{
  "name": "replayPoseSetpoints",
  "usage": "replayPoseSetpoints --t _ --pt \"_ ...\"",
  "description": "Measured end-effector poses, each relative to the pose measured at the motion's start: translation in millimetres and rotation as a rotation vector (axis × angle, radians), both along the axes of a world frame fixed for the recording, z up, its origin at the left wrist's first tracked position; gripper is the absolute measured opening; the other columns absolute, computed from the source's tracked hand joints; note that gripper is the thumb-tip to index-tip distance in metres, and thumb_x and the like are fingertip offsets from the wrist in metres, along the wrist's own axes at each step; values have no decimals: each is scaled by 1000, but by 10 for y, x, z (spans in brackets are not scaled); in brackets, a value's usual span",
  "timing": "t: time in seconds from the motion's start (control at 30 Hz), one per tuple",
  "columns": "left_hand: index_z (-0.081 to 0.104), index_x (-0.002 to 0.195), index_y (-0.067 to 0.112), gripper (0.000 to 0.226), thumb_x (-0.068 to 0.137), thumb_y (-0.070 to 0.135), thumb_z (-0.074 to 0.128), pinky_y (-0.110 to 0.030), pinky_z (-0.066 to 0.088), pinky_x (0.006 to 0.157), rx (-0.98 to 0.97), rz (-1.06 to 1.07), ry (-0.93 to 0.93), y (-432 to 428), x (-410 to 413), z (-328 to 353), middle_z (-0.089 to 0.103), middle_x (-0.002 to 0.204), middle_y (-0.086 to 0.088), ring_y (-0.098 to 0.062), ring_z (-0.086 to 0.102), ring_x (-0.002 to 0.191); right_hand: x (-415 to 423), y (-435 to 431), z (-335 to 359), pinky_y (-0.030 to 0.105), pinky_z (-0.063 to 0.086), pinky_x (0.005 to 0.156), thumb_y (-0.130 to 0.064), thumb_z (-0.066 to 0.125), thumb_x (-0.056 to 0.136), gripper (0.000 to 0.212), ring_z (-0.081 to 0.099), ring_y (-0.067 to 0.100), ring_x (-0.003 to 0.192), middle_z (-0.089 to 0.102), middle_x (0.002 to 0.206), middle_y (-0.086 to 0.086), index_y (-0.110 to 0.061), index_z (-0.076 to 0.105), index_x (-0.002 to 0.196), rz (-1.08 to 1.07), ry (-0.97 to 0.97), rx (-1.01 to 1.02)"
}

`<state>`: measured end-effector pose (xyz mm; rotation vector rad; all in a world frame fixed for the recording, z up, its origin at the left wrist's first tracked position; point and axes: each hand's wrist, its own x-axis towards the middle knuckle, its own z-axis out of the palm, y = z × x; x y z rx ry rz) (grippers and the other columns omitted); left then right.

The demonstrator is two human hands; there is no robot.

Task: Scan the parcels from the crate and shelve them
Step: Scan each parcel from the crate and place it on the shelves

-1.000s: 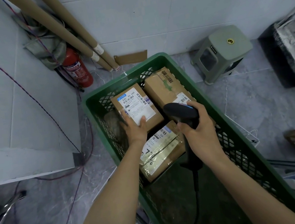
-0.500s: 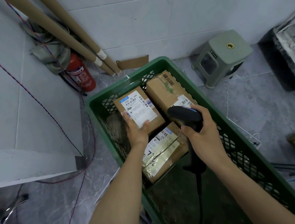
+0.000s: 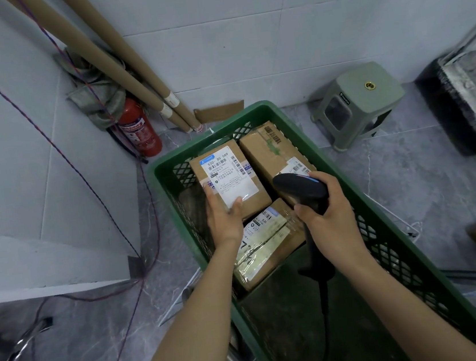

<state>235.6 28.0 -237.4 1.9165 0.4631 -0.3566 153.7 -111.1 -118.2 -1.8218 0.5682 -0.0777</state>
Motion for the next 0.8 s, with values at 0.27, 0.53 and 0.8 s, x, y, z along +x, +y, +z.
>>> replayPoseSetpoints --t 0.27,0.53,0.8 --pt "3 152 33 83 93 31 60 -39 28 110 -2 -8 -104 32 -98 319 32 153 0 -23 37 136 -128 9 142 25 51 84 -6 65 84 54 56 -8 95 54 99 -36 -46 46 116 -10 -39 3" --pt "4 153 30 82 93 27 60 -36 31 107 -6 -23 -214 154 -279 862 38 149 1 -19 39 134 -318 48 470 19 49 79 -8 64 85 54 57 3 99 54 107 -23 -46 46 119 -34 -89 34" --pt "7 153 29 80 93 28 60 -35 32 105 -3 -78 -297 378 -478 1397 40 149 3 -18 40 133 -567 287 903 10 44 67 -6 63 84 60 55 -11 91 56 97 -31 -61 43 101 -83 -163 -19"
